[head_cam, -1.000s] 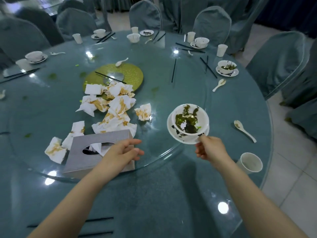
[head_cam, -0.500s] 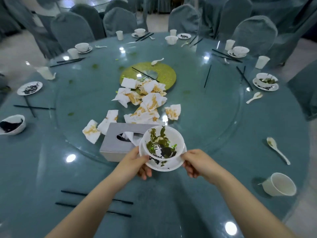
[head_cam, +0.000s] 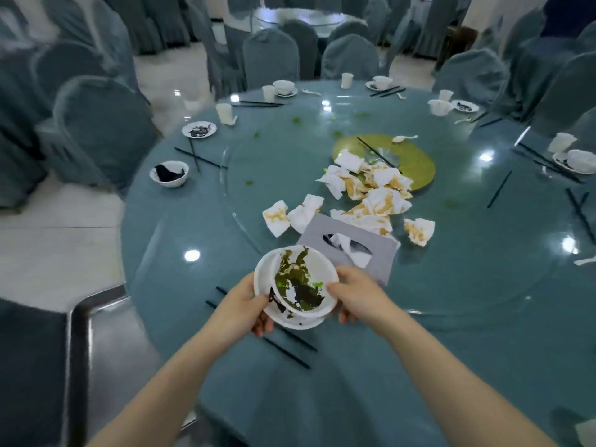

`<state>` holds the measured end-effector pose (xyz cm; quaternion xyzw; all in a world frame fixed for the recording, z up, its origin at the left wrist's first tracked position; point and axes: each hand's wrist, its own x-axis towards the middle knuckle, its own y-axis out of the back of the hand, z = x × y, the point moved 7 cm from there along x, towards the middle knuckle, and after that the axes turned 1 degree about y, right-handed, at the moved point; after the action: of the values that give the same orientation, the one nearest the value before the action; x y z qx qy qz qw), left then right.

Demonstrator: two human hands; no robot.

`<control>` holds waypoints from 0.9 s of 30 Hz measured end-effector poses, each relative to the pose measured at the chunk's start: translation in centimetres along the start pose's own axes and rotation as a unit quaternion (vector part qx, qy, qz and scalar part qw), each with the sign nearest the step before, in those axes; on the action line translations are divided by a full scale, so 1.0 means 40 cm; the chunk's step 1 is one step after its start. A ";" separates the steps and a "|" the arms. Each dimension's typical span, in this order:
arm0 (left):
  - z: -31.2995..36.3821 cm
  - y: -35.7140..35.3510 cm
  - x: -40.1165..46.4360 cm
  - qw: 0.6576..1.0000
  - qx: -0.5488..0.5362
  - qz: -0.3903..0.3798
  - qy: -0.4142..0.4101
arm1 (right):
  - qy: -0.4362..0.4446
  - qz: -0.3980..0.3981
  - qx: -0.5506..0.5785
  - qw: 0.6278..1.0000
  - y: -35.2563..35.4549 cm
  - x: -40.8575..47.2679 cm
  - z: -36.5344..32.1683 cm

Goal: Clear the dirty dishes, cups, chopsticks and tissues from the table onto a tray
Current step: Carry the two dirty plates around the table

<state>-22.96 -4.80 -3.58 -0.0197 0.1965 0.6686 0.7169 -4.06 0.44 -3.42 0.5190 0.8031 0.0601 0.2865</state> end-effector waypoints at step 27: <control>-0.467 1.172 -1.115 0.871 -0.092 0.483 0.016 | 0.061 -0.104 0.070 0.990 -1.143 -0.143 -0.582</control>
<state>-74.32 -47.72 3.94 0.0012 0.1311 0.9461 0.2963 -51.06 -20.59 0.14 0.4472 0.8707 0.0048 0.2044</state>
